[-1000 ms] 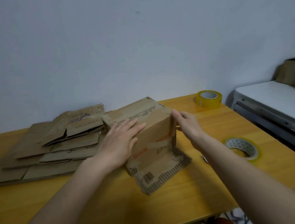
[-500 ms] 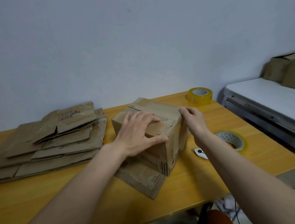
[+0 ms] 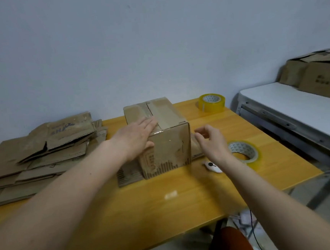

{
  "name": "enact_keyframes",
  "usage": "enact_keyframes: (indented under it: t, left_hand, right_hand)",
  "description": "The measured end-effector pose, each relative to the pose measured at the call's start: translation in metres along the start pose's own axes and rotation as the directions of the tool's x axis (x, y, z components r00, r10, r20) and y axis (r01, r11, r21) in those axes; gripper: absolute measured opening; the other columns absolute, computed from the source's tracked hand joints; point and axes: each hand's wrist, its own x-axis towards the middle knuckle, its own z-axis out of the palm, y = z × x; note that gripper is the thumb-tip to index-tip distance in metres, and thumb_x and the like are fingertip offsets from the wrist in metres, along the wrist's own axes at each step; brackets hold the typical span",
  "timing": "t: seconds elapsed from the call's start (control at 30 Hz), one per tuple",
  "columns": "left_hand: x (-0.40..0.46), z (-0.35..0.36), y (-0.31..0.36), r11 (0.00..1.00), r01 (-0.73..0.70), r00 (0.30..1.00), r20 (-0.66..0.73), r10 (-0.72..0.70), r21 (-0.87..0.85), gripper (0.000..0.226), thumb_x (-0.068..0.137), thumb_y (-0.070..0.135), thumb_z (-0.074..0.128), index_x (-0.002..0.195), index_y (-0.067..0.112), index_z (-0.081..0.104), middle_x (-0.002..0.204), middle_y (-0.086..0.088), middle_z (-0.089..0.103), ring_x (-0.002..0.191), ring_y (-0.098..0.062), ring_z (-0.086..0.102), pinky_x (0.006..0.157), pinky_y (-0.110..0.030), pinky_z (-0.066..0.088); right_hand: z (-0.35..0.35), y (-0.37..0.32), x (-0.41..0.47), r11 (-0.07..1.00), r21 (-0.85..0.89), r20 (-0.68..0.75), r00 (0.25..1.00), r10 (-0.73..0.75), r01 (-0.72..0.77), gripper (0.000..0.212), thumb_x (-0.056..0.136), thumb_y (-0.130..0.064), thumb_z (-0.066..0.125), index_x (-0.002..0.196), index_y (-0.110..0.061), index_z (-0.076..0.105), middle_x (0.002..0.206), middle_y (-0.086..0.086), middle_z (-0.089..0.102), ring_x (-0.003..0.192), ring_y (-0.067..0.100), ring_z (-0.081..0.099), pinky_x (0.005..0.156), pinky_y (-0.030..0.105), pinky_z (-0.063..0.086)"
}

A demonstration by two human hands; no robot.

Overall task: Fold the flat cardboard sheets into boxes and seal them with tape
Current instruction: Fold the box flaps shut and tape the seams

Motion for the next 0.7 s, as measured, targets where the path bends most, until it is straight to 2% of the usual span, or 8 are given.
enact_keyframes:
  t: [0.13, 0.27, 0.33, 0.4, 0.47, 0.53, 0.6, 0.7]
  left_hand:
    - [0.002, 0.011, 0.026, 0.982, 0.151, 0.984, -0.108, -0.139, 0.111, 0.068, 0.098, 0.012, 0.036, 0.151, 0.005, -0.005, 0.161, -0.014, -0.007, 0.149, -0.026, -0.003, 0.12, -0.038, 0.006]
    - [0.01, 0.033, 0.064, 0.983, 0.176, 0.947, -0.281, -0.156, 0.047, 0.076, 0.093, 0.021, 0.035, 0.149, 0.004, -0.013, 0.161, -0.015, -0.006, 0.148, -0.029, -0.004, 0.114, -0.041, -0.01]
    - [0.012, 0.047, 0.07, 0.975, 0.213, 0.936, -0.299, -0.186, 0.059, 0.082, 0.093, 0.027, 0.035, 0.145, 0.003, -0.024, 0.16, -0.014, -0.013, 0.147, -0.03, -0.011, 0.112, -0.043, -0.018]
    - [0.013, 0.055, 0.067, 0.971, 0.229, 0.924, -0.327, -0.196, 0.067, 0.087, 0.091, 0.027, 0.037, 0.141, 0.004, -0.03, 0.159, -0.012, -0.015, 0.147, -0.028, -0.015, 0.112, -0.042, -0.022]
    - [0.014, 0.054, 0.062, 0.979, 0.201, 0.914, -0.352, -0.202, -0.04, 0.087, 0.09, 0.024, 0.043, 0.148, 0.008, -0.02, 0.161, -0.009, -0.009, 0.148, -0.024, -0.012, 0.113, -0.038, -0.021]
    - [0.012, 0.047, 0.061, 0.949, 0.14, 0.882, -0.401, -0.249, -0.282, 0.082, 0.089, 0.018, 0.051, 0.153, 0.011, -0.001, 0.162, -0.006, 0.001, 0.148, -0.019, -0.005, 0.116, -0.033, -0.015]
    - [0.007, 0.04, 0.067, 0.867, 0.03, 0.823, -0.479, -0.304, -0.497, 0.075, 0.09, 0.013, 0.054, 0.153, 0.012, 0.011, 0.161, -0.003, 0.01, 0.148, -0.014, 0.004, 0.119, -0.029, -0.004]
    - [-0.004, 0.031, 0.091, 0.67, -0.184, 0.811, -0.496, -0.31, -0.719, 0.061, 0.092, 0.019, 0.058, 0.148, 0.016, 0.032, 0.152, 0.005, 0.033, 0.139, -0.005, 0.026, 0.117, -0.026, 0.021]
  right_hand:
    - [-0.025, 0.038, 0.003, 0.909, -0.408, 0.02, 0.995, 0.101, -0.085, 0.046, 0.091, -0.034, 0.06, 0.132, -0.017, 0.049, 0.134, 0.005, 0.049, 0.128, 0.025, 0.037, 0.103, 0.04, 0.036]
    - [-0.049, 0.065, -0.006, 0.741, -0.665, 0.101, 0.973, 0.208, -0.09, 0.074, 0.078, -0.05, 0.07, 0.137, -0.015, 0.04, 0.139, 0.008, 0.042, 0.129, 0.029, 0.033, 0.106, 0.039, 0.033]
    - [-0.055, 0.072, -0.012, 0.577, -0.816, 0.172, 0.943, 0.284, -0.025, 0.068, 0.08, -0.049, 0.069, 0.134, -0.018, 0.041, 0.139, 0.007, 0.043, 0.131, 0.03, 0.032, 0.11, 0.041, 0.026]
    - [-0.058, 0.075, -0.016, 0.521, -0.854, 0.206, 0.921, 0.331, 0.004, 0.045, 0.089, -0.032, 0.061, 0.131, -0.024, 0.047, 0.135, 0.004, 0.048, 0.134, 0.027, 0.032, 0.114, 0.05, 0.017]
    - [-0.063, 0.076, -0.02, 0.603, -0.797, 0.213, 0.923, 0.319, -0.024, 0.038, 0.09, -0.016, 0.058, 0.127, -0.026, 0.053, 0.128, 0.004, 0.053, 0.129, 0.026, 0.039, 0.11, 0.053, 0.025]
    - [-0.067, 0.07, -0.023, 0.755, -0.655, 0.224, 0.948, 0.224, -0.024, 0.037, 0.086, -0.015, 0.065, 0.122, -0.019, 0.058, 0.124, 0.008, 0.057, 0.119, 0.028, 0.049, 0.095, 0.042, 0.043]
    - [-0.069, 0.055, -0.026, 0.882, -0.472, 0.203, 0.975, 0.093, 0.014, 0.038, 0.08, -0.016, 0.074, 0.116, -0.015, 0.063, 0.118, 0.007, 0.062, 0.11, 0.028, 0.055, 0.079, 0.032, 0.045]
    - [-0.066, 0.023, -0.028, 0.935, -0.336, 0.235, 0.971, -0.029, 0.11, 0.024, 0.077, -0.021, 0.077, 0.098, -0.019, 0.065, 0.1, 0.0, 0.067, 0.093, 0.02, 0.06, 0.077, 0.036, 0.05]
